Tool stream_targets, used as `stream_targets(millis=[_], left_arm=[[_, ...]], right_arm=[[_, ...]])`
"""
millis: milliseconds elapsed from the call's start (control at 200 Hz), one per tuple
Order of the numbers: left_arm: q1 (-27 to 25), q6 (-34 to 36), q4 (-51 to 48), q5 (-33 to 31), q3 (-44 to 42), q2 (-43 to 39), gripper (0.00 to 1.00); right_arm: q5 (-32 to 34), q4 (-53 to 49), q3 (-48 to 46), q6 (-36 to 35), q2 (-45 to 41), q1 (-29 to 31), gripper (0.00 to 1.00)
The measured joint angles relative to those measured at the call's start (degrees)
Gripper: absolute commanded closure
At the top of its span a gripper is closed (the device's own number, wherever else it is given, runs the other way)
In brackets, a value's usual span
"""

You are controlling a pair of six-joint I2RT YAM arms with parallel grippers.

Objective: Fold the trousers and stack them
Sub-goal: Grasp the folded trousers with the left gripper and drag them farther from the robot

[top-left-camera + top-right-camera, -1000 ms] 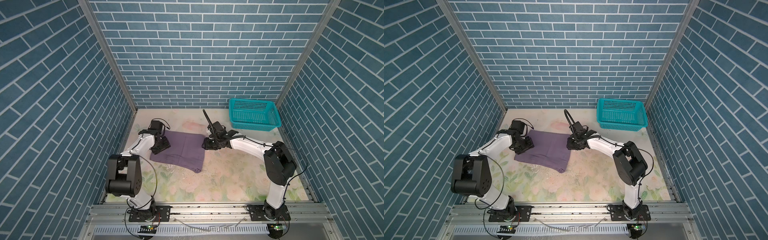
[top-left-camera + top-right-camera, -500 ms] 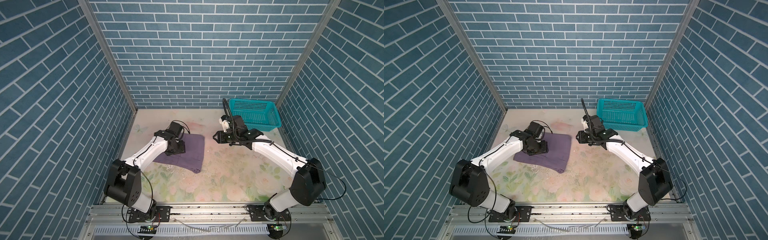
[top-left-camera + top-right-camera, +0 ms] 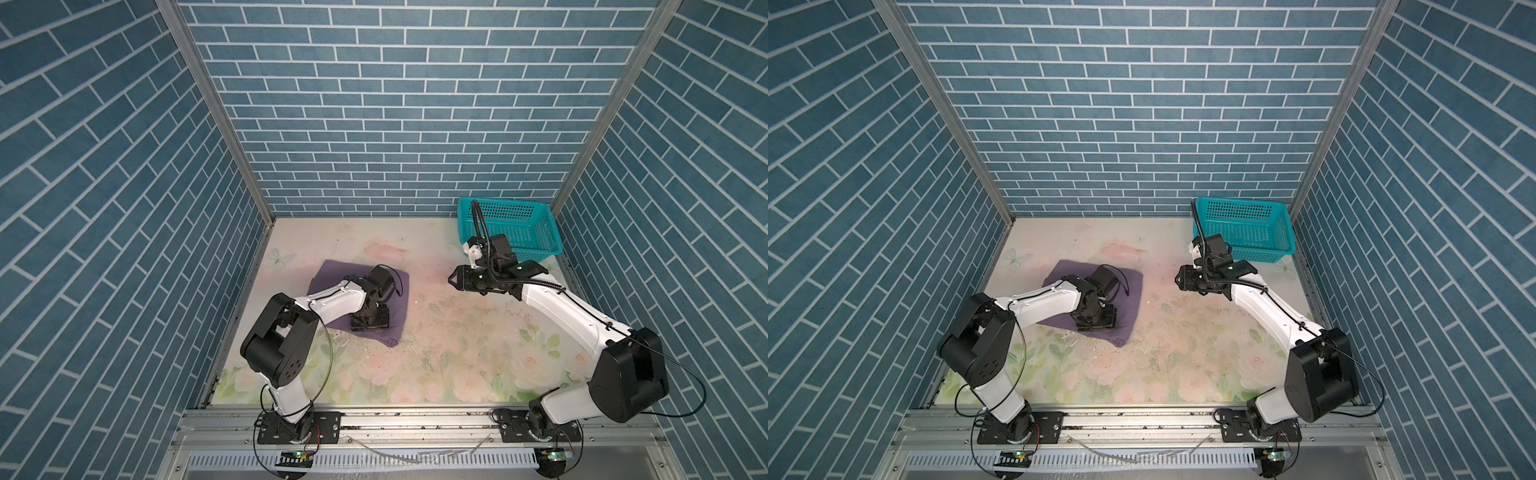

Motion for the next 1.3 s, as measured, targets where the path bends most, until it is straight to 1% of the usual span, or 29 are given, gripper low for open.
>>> stream_targets(millis=[125, 240, 350, 445, 630, 715, 1010, 1180, 1300], left_arm=[[5.20, 1.22, 0.22, 1.66, 1.81, 1.42, 0.34], [12.17, 2.62, 0.87, 2.56, 4.50, 3.69, 0.35], [18.01, 3.48, 0.79, 4.07, 8.94, 7.17, 0.35], [21.07, 3.80, 0.44, 4.50, 13.99, 10.88, 0.35], [22.99, 3.32, -0.48, 3.41, 24.92, 18.38, 0.37], [23.52, 1.88, -0.42, 2.67, 28.81, 21.00, 0.38], [26.45, -5.22, 1.95, 3.08, 35.30, 25.24, 0.37], [27.04, -8.85, 3.56, 3.63, 41.03, 29.11, 0.37], [27.02, -11.87, 6.47, 4.44, 42.84, 30.73, 0.37]], right_arm=[[-0.13, -0.20, 0.00, 0.04, 0.00, -0.13, 0.50], [-0.04, -0.39, 0.00, 0.09, 0.04, -0.26, 0.50], [0.02, -0.68, 0.00, 0.11, 0.74, -0.57, 0.50], [0.28, -1.16, 0.02, 0.11, 1.95, -0.79, 0.50], [1.75, -2.75, 0.07, 0.02, 2.58, -1.33, 0.50], [2.75, -3.61, 0.07, -0.02, 2.58, -1.79, 0.50], [3.96, -4.57, 0.02, -0.04, 1.88, -3.87, 0.50], [3.96, -4.94, 0.00, -0.04, 1.53, -4.37, 0.50], [4.24, -5.33, -0.07, -0.04, 0.35, -4.55, 0.50]])
